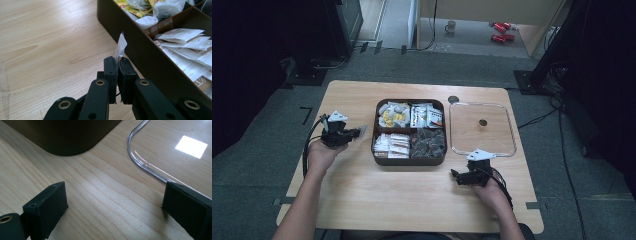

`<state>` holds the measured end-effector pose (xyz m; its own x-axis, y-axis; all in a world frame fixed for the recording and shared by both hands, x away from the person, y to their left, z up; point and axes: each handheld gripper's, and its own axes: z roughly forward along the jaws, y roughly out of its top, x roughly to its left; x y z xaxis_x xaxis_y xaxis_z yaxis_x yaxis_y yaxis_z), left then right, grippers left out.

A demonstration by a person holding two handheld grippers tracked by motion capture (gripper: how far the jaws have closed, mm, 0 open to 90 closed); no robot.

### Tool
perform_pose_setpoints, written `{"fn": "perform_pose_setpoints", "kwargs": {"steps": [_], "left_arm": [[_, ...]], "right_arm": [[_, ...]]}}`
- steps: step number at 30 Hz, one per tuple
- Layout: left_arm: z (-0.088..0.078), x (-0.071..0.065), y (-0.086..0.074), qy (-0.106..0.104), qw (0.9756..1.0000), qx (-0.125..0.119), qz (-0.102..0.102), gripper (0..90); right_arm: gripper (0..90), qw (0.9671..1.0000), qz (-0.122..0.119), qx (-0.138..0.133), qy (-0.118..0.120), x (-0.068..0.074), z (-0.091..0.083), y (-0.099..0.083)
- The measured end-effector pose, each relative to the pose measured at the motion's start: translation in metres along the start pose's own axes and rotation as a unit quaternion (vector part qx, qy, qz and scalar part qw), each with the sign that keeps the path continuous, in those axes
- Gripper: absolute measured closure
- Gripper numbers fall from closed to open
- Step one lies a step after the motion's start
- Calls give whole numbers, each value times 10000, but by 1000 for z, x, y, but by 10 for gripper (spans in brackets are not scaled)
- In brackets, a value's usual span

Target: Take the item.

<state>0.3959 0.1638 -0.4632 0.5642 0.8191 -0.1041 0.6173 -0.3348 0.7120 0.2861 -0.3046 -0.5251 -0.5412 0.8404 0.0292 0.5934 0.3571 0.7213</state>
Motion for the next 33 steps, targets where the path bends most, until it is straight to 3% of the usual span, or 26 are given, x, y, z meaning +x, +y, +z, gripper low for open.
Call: {"fn": "perform_pose_setpoints", "kwargs": {"steps": [12,18,25,33], "left_arm": [[14,3,-2,-14,9999,23,-107,854],[17,2,-3,98,9998,156,10,767],[13,5,-3,-18,9998,85,-180,599],[0,6,-1,9,9995,-95,-298,446]], "right_arm": [[55,10000,-3,0,1,0,0,0],[55,10000,-3,-1,1,0,0,0],[55,10000,-2,0,1,0,0,0],[55,10000,-3,-1,1,0,0,0]]}}
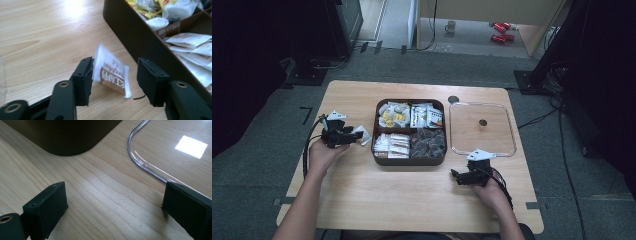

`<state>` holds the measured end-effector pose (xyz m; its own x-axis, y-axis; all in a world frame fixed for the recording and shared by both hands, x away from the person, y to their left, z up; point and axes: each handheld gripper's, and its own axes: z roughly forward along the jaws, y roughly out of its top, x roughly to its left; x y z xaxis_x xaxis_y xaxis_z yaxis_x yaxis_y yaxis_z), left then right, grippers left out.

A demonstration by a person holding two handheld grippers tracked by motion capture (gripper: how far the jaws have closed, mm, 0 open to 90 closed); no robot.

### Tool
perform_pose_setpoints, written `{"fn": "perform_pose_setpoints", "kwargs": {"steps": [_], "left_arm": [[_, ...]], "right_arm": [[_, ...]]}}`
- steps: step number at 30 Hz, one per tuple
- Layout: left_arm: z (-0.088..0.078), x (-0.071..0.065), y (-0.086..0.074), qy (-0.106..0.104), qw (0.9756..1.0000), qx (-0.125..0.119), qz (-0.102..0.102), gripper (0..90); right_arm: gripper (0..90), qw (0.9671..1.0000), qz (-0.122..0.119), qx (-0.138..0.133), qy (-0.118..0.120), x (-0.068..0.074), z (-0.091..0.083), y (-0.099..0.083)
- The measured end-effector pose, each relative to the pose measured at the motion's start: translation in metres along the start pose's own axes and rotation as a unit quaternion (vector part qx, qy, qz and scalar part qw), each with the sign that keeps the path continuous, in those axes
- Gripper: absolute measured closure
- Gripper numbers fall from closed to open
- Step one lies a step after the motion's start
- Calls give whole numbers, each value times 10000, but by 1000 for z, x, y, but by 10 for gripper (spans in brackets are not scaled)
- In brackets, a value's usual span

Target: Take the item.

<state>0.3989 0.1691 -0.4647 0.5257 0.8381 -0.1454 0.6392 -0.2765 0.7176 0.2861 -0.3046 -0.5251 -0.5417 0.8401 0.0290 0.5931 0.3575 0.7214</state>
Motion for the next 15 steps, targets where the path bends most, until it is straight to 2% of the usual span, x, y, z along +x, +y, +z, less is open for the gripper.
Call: {"fn": "perform_pose_setpoints", "kwargs": {"steps": [2,7,15], "left_arm": [[-4,-1,1,-35,10000,-27,-4,427],[-13,-4,0,-5,9999,16,129,402],[-22,-4,-13,88,9999,-29,128,400]], "right_arm": [[55,10000,1,0,-2,0,0,0],[55,10000,7,0,-6,0,0,0],[55,10000,6,0,-6,0,0,0]]}}
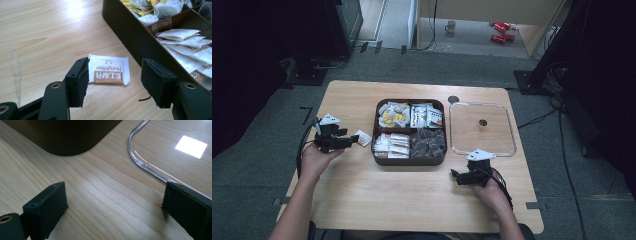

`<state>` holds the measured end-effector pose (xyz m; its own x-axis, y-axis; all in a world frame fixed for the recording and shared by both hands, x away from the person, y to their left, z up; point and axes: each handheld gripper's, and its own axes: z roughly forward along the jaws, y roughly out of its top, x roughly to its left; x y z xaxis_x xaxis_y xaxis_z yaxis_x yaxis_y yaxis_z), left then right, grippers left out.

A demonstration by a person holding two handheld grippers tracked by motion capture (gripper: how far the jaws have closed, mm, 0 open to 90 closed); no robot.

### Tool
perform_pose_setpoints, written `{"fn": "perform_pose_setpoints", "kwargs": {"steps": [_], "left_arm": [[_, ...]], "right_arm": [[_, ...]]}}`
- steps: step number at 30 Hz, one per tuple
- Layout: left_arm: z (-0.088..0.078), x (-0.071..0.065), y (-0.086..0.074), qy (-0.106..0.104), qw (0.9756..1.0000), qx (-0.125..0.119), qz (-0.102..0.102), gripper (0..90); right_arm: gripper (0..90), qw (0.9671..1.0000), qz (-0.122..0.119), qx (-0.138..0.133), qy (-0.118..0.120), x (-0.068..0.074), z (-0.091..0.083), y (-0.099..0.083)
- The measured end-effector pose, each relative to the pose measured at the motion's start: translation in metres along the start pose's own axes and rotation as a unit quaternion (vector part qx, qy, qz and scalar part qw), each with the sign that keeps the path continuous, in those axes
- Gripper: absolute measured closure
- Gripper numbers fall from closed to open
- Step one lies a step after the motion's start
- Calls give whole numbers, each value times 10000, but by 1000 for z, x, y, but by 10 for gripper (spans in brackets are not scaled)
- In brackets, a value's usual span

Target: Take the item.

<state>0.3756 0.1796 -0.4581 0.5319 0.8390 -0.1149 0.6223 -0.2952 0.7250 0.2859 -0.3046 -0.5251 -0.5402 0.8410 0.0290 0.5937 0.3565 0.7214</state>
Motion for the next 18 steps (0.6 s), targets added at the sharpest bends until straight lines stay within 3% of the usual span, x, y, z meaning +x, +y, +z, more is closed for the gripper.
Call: {"fn": "perform_pose_setpoints", "kwargs": {"steps": [18], "left_arm": [[-2,4,-43,303,9994,131,-64,405]], "right_arm": [[55,10000,-5,4,0,0,0,0]]}}
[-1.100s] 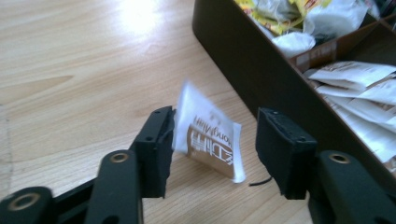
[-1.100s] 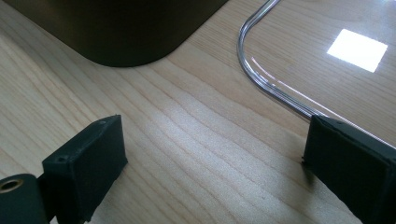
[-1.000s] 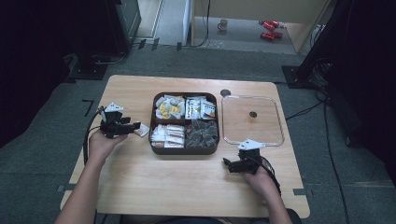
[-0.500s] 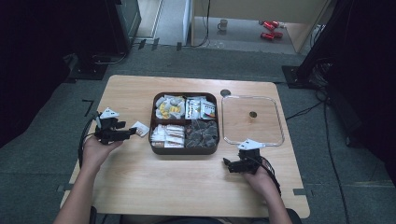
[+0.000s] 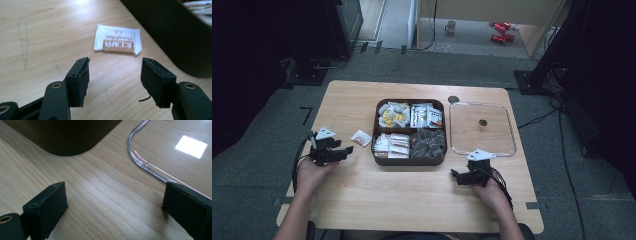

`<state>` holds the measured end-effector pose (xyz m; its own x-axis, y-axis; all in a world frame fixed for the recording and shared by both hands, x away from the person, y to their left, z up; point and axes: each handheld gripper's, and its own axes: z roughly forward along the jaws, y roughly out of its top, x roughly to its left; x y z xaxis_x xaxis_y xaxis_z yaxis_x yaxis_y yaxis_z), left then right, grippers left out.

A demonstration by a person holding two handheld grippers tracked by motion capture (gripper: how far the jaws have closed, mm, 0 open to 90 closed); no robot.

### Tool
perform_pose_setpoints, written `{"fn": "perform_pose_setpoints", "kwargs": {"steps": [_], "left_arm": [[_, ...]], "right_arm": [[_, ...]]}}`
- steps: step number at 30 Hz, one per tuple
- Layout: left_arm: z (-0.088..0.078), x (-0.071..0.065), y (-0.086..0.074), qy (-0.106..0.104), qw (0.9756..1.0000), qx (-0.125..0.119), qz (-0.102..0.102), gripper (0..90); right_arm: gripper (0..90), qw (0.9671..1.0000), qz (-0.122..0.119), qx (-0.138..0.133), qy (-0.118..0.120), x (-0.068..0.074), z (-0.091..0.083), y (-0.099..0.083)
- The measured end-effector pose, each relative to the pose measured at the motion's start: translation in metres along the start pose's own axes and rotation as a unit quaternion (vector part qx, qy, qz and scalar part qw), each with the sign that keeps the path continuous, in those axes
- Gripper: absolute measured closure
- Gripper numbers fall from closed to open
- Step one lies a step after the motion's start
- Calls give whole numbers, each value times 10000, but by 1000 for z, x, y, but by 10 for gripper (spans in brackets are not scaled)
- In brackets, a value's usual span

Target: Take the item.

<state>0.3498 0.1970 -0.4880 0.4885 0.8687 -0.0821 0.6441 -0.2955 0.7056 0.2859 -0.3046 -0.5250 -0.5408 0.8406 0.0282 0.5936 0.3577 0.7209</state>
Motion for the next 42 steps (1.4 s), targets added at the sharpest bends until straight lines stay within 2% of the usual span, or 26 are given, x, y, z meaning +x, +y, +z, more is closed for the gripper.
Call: {"fn": "perform_pose_setpoints", "kwargs": {"steps": [4,7,14,18,19,20,21,23,24,42], "left_arm": [[0,2,-6,81,10000,39,19,405],[-1,6,-13,86,9999,47,-76,405],[1,7,-23,153,9998,124,-101,410],[1,8,-25,178,9998,46,-70,407],[1,9,-27,197,9998,7,-44,403],[2,10,-29,278,9995,-95,67,386],[2,10,-29,278,9995,-95,67,379],[4,12,-33,337,9988,-250,233,362],[5,12,-34,344,9987,-311,198,348],[7,10,-33,418,9987,-263,156,278]], "right_arm": [[55,10000,1,1,1,0,0,0],[55,10000,4,3,0,0,0,0],[55,10000,13,10,1,0,0,0],[55,10000,13,10,2,0,0,0],[55,10000,12,9,2,0,0,0],[55,10000,12,11,1,0,0,0],[55,10000,12,11,1,0,0,0],[55,10000,17,7,-2,0,0,0],[55,10000,14,11,-2,0,0,0],[55,10000,10,11,2,1,0,0]]}}
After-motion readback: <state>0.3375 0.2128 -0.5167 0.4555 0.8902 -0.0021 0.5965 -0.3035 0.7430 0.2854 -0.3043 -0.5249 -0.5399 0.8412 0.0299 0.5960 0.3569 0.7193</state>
